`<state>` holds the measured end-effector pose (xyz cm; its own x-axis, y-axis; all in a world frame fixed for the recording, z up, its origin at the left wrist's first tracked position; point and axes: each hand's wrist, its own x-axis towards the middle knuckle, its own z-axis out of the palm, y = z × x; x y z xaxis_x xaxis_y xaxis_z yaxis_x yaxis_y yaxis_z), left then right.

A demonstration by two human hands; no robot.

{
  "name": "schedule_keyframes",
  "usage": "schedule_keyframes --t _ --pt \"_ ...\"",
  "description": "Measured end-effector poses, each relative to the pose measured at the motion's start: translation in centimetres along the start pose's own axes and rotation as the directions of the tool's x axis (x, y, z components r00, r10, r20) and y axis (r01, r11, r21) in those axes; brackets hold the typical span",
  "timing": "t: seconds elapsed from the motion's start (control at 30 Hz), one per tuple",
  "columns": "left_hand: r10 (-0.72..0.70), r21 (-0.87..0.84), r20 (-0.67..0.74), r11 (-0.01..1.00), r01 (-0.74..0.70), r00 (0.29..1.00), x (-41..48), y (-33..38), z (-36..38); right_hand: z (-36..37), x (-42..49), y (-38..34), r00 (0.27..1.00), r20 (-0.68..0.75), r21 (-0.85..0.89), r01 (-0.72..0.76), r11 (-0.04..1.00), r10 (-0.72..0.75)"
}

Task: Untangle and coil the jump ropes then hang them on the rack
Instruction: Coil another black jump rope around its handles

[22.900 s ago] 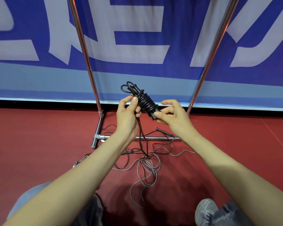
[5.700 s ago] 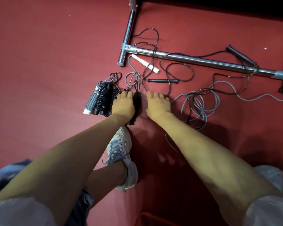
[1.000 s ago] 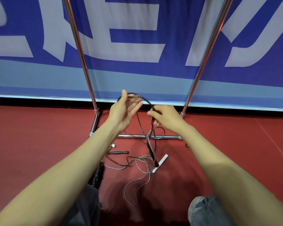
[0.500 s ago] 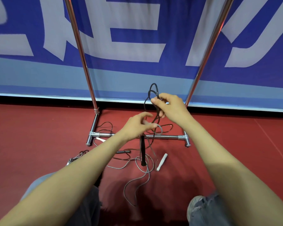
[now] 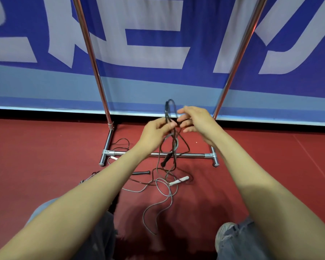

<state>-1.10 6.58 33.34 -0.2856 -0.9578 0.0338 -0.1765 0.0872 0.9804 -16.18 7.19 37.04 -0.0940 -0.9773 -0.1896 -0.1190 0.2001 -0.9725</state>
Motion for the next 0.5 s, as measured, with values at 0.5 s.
schedule_keyframes --t 0.5 --pt "-0.126 -0.342 -0.133 0.937 0.074 0.983 0.1 1.3 -1.2 2.2 -1.0 3.2 0.986 0.139 -0.327 0.136 0.935 -0.095"
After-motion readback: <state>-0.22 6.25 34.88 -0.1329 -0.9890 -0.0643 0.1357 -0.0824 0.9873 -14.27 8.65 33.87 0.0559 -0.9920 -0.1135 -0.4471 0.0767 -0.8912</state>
